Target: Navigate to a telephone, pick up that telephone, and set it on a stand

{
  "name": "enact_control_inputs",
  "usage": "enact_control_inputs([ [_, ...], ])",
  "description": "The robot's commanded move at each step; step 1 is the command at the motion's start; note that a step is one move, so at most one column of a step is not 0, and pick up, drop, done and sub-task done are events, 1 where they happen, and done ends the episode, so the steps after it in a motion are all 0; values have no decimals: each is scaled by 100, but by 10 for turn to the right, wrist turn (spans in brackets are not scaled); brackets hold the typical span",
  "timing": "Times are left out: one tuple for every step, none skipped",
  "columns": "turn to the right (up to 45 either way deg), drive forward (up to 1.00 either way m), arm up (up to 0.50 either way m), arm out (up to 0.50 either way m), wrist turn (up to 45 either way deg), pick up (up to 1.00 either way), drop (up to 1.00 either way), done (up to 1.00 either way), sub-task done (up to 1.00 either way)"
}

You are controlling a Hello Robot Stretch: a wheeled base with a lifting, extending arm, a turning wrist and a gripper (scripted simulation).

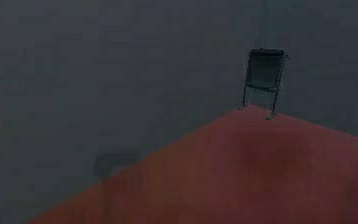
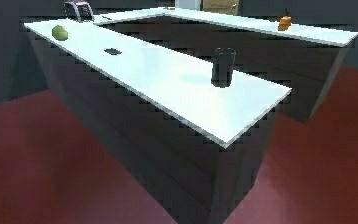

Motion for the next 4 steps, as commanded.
enact_control_inputs([
  [420, 0, 0, 0, 0, 0, 0, 0, 0],
  [0, 100, 0, 0, 0, 0, 0, 0, 0],
  [60, 0, 0, 0, 0, 0, 0, 0, 0],
  [0, 20, 0, 0, 0, 0, 0, 0, 0],
])
